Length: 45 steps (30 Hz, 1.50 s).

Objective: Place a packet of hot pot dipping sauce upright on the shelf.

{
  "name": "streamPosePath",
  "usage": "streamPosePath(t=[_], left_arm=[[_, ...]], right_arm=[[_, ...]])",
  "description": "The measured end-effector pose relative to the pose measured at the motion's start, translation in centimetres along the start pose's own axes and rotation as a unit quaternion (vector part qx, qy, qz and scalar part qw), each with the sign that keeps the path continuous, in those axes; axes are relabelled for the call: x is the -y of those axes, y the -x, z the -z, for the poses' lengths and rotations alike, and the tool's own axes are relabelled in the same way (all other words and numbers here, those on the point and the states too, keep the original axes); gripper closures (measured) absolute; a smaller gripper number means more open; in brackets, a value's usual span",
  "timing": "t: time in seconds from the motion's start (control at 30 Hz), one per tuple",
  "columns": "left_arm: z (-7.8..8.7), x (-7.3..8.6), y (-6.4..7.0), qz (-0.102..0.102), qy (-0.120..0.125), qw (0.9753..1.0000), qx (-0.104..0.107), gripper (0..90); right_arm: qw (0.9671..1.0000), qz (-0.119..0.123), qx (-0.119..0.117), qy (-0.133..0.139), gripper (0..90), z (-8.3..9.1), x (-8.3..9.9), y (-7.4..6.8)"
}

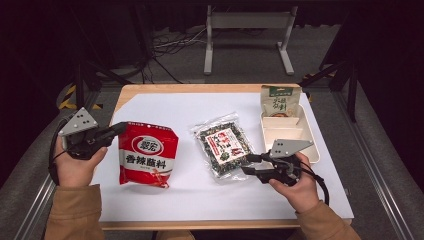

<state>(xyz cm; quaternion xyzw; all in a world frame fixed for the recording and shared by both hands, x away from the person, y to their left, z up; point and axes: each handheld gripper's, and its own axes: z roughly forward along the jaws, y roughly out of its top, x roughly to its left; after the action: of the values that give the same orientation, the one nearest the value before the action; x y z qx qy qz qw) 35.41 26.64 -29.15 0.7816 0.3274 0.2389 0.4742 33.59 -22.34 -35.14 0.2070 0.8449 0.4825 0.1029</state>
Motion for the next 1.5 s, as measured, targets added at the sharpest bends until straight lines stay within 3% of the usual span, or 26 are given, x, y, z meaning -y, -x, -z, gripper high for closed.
streamPosePath(t=[0.3, 0.67, 0.8, 0.93, 1.07, 1.13, 1.17, 1.3, 1.5], left_arm=[[0.4, -1.3, 1.9, -0.031, 0.023, 0.999, 0.025, 90.0], [0.6, -2.0, 2.9, -0.04, 0.041, 0.9975, 0.042, 90.0], [0.4, -2.5, 3.8, -0.046, 0.064, 0.9925, 0.093, 90.0], [-0.2, -3.0, 5.2, -0.058, 0.067, 0.9884, 0.123, 90.0], [-0.8, -3.7, 7.2, -0.083, 0.068, 0.9824, 0.153, 90.0], [-0.9, -4.0, 7.9, -0.093, 0.068, 0.98, 0.162, 90.0], [-0.9, -4.0, 7.9, -0.093, 0.068, 0.98, 0.162, 90.0], [-1.4, -4.4, 9.3, -0.103, 0.072, 0.9751, 0.182, 90.0], [-1.8, -4.6, 10.2, -0.114, 0.078, 0.9715, 0.193, 90.0]], right_arm=[[0.9998, 0.012, -0.006, 0.011, 54.5, 0.1, -0.7, -1.1], [0.9993, 0.023, -0.007, 0.028, 49.7, -0.4, -1.5, -1.6], [0.9988, 0.034, -0.008, 0.035, 47.4, -0.8, -1.9, -2.0], [0.9983, 0.039, -0.008, 0.042, 46.4, -1.2, -2.2, -2.1], [0.9977, 0.044, -0.004, 0.053, 44.4, -1.6, -2.4, -1.9], [0.9971, 0.049, -0.002, 0.058, 43.9, -1.8, -2.5, -1.8], [0.9971, 0.049, -0.002, 0.058, 43.9, -1.8, -2.5, -1.8], [0.9966, 0.046, 0.002, 0.069, 42.5, -2.3, -2.6, -1.4], [0.9962, 0.039, -0.008, 0.078, 44.2, -3.2, -2.6, -1.1]])
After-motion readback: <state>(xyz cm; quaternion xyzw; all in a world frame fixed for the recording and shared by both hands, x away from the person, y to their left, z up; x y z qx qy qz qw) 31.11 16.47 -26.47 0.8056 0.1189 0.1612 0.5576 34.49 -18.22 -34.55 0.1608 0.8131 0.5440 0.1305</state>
